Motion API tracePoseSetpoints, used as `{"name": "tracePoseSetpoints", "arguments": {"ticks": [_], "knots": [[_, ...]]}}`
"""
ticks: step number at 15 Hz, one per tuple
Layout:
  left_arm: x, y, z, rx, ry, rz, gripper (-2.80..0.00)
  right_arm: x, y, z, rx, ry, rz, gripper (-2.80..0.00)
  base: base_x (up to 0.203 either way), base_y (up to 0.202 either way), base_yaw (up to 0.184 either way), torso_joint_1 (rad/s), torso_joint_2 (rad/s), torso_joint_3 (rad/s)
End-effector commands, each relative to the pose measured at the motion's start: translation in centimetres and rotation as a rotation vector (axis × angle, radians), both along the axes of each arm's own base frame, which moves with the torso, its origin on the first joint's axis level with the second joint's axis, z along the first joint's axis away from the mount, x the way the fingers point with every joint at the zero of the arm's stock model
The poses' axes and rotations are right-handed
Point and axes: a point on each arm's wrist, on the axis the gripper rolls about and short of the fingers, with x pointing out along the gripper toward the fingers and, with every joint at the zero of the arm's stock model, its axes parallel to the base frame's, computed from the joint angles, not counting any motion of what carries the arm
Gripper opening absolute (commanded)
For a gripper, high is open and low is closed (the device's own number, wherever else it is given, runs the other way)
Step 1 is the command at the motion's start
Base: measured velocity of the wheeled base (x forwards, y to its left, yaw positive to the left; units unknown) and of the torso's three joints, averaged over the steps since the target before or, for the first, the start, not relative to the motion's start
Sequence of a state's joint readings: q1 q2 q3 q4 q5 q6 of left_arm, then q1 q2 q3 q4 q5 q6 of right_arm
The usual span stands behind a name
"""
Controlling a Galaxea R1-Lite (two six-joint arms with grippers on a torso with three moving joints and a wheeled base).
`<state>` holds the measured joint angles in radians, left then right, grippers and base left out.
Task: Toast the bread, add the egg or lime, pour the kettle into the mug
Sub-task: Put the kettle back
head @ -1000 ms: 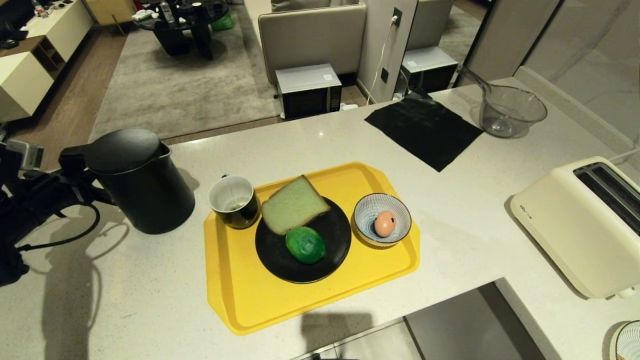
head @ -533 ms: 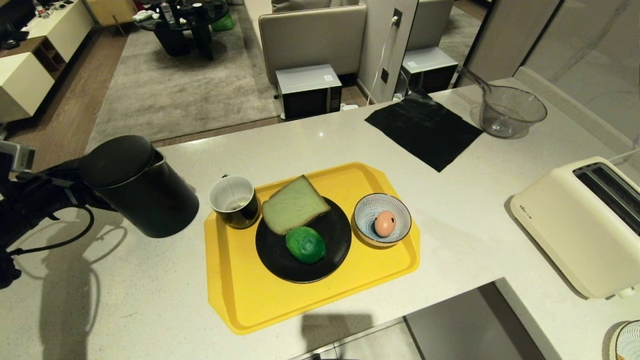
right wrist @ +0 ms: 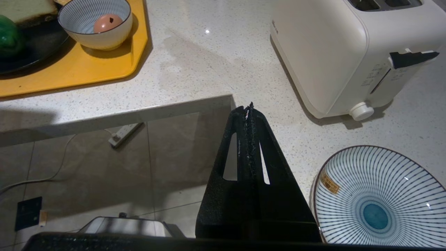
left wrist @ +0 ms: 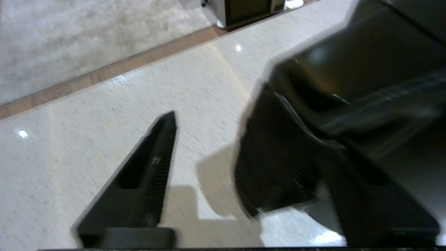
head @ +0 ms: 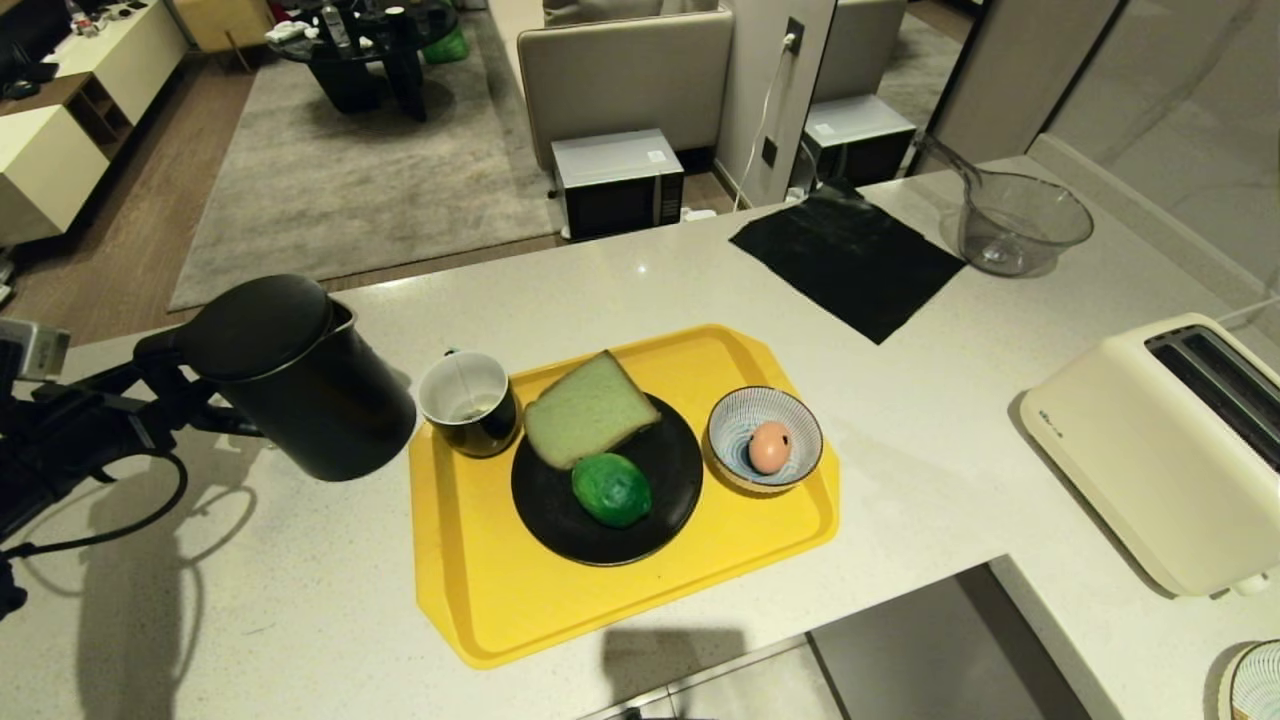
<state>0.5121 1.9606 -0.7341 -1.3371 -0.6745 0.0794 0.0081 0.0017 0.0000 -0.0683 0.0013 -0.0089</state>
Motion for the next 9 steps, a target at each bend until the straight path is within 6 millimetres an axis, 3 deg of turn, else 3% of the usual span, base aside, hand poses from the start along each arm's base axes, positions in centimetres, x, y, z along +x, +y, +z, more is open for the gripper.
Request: {"name": "tracePoseSetpoints", "arguments": {"ticks": [1, 9], "knots": [[-1.9, -1.0, 0.9, 0.006, -0.009, -0.002, -2.80, 0.2, 0.0, -0.8, -0.001, 0.027, 0.001, -2.80, 0.000, 0.000, 0.000, 0.000, 0.00, 0.000], [-8.5, -3.2, 1.4, -0.013, 0.026, 0.027, -2.80, 0.2, 0.0, -0.8, 0.000, 0.027, 0.000, -2.80, 0.000, 0.000, 0.000, 0.000, 0.00, 0.000]]}}
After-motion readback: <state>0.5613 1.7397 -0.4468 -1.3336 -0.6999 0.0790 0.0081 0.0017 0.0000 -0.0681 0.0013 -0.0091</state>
